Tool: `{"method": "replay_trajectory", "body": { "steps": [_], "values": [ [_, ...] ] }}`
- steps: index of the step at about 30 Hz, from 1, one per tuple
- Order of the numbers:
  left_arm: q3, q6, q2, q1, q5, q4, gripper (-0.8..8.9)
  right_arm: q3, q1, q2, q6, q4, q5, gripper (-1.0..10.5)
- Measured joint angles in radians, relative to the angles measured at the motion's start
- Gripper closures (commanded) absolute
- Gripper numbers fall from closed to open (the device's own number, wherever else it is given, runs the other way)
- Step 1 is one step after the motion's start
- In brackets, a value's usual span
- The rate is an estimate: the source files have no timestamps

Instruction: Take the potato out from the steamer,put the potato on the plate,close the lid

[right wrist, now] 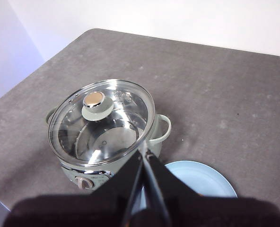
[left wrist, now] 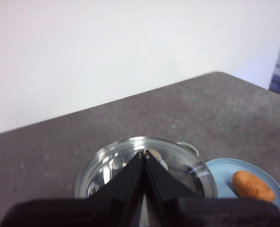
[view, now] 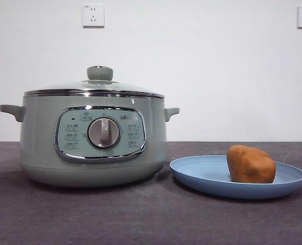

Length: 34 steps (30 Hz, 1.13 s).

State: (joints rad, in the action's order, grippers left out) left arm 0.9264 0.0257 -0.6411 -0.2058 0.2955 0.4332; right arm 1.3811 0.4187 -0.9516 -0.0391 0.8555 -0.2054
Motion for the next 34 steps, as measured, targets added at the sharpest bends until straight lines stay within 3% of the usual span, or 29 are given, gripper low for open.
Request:
{"method": "replay_trajectory", "body": {
  "steps": [7, 14, 21, 34],
  "values": [
    [-0.431, -0.102, 0.233, 0.046, -0.002, -0.314, 8.17, 0.0, 0.0, 0.0, 0.0, 0.0, 0.0, 9.5],
    [-0.74, -0.18, 0.422, 0.066, -0.031, -0.473, 8.17, 0.0, 0.0, 0.0, 0.0, 0.0, 0.0, 9.5],
    [-0.91, -0.253, 0.537, 0.067, -0.151, -0.496, 8.17, 0.0, 0.0, 0.0, 0.0, 0.0, 0.0, 9.5],
    [-0.909, -0.282, 0.587, 0.068, -0.24, -0.288, 8.17, 0.0, 0.0, 0.0, 0.0, 0.0, 0.0, 9.5]
  ]
}}
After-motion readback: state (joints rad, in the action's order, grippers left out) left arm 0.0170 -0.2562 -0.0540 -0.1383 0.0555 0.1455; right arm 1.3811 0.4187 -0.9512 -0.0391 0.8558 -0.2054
